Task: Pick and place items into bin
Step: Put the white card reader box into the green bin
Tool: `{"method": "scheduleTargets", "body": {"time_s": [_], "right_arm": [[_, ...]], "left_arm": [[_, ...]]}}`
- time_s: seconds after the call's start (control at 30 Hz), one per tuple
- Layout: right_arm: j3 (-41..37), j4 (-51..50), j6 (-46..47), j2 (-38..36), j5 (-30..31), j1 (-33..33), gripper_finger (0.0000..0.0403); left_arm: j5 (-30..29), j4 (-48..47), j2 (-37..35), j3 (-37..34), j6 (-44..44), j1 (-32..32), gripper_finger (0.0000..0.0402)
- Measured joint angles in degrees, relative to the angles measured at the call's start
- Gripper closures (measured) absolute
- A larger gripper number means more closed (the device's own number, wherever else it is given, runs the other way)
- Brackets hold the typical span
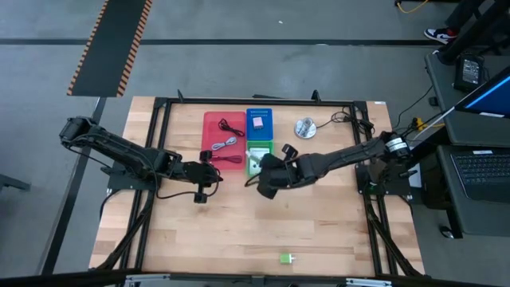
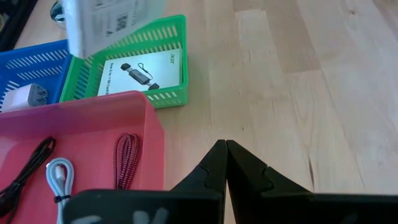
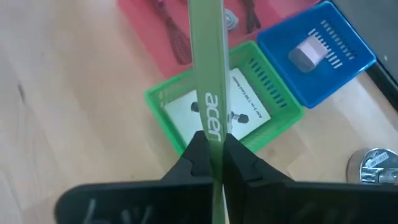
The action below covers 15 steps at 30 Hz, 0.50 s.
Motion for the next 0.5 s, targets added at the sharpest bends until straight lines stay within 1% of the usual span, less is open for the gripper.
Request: {"method": "scheduleTargets", "body": {"time_s": [0.1,0.23,0.4,0.5], "right_arm": [[0.00,0.61,3.19,0.00,-0.50,-1.16,0.0403],[0.00,2.55,8.20,0.04,-6.31,-3.52,0.0403],[0.02,6.56,9.62,0.04,-11.45,-6.22,0.0403],[0.02,6.89,11.67,0.04,-14.99,-7.92,0.0403]], "left_arm": [[0.00,0.00,0.00,0.00,0.01,0.00,0.0398],[0.00,-0.01,0.00,0.00,-0.07,0.00,0.0398],[0.25,0.00,0.00,0.00,-0.16,0.00,0.0398],[0.33,-0.02,0.00,0.00,-0.18,0.00,0.0398]]}}
